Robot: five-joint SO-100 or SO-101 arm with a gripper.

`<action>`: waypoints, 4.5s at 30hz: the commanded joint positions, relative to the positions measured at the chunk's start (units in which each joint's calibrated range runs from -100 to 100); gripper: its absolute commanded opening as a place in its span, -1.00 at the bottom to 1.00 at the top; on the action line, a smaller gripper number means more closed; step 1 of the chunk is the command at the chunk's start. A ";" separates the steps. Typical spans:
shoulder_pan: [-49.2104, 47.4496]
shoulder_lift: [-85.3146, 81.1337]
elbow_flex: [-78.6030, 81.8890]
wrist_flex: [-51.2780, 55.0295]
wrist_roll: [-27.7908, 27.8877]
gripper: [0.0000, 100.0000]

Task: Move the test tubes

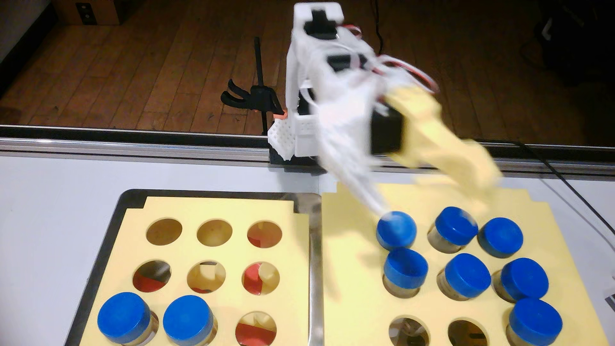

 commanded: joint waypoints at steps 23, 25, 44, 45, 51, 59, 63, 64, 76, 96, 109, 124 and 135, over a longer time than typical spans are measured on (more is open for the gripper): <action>20.38 -0.70 23.18 -1.85 0.08 -0.35; 20.68 1.21 22.09 -1.85 0.08 -0.35; 22.38 5.98 15.91 -1.46 -0.03 -0.85; 22.31 5.64 15.64 -1.46 -0.03 -0.86; 22.23 -8.26 12.55 -1.27 -0.29 -0.86; 15.49 -26.76 12.10 -1.85 -0.39 -0.86; 4.37 -24.59 12.10 -2.14 -0.44 -0.86; 2.22 -23.28 12.10 -2.81 -0.44 -0.86; -10.67 -5.31 12.10 -15.55 -0.39 -0.86; -15.04 5.64 12.19 9.63 -0.44 -0.85; -11.41 15.36 -2.61 10.98 -5.31 -0.30; 16.16 -17.12 17.09 11.75 1.23 -0.37; 29.20 -7.04 20.36 10.98 1.23 -0.36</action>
